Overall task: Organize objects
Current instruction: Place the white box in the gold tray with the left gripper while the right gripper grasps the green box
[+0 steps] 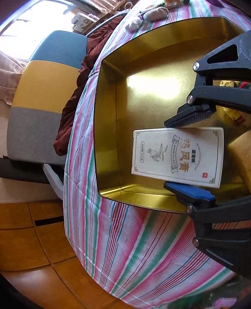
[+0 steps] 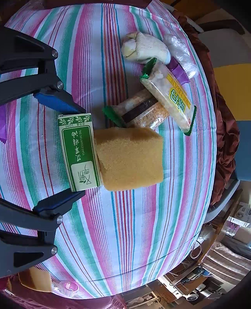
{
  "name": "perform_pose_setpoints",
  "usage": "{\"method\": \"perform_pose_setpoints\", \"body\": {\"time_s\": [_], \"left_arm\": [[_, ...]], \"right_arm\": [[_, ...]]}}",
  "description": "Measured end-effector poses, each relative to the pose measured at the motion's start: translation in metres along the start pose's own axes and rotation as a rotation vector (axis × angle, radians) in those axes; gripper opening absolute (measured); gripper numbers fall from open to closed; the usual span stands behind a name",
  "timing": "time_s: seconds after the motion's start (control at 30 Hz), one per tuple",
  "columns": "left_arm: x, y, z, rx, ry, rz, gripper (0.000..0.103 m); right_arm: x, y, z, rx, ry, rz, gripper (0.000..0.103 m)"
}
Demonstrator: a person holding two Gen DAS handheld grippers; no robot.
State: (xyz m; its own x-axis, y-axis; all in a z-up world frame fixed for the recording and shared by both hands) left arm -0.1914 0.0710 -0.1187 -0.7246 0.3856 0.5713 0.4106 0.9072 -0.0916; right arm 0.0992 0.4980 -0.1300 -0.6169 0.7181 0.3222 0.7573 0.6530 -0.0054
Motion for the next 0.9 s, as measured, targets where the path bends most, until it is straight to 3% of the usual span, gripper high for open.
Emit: {"method": "perform_pose_setpoints", "body": {"time_s": [0.17,0.57,0.9], "left_arm": [[-0.001,-0.002,-0.018,0.006,0.031,-0.002,0.066],[-0.025,-0.010,-0.097,0.028,0.176,-0.041,0.075],[-0.038,-0.009,-0.123,0.015,0.217,-0.053,0.078]], "right_arm": [[0.000,-0.001,0.003,0.000,0.000,0.000,0.076],[-0.006,-0.009,-0.003,0.039,-0.017,-0.027,0.075],[-0.014,-0.054,-0.074,0.120,0.133,-0.093,0.075]]}}
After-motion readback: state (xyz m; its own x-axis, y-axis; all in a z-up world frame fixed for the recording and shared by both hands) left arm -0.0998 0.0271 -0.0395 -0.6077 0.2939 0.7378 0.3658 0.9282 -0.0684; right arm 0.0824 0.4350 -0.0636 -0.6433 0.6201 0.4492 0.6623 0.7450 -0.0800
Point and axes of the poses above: each gripper's, at about its wrist camera, not at the fingertips, and z roughly the way its jaws point, y to its right, x to its top, the point moved 7 cm from there along z, roughly the way its jaws point, and after that the axes turned 14 degrees about z, right-handed, at the moved point
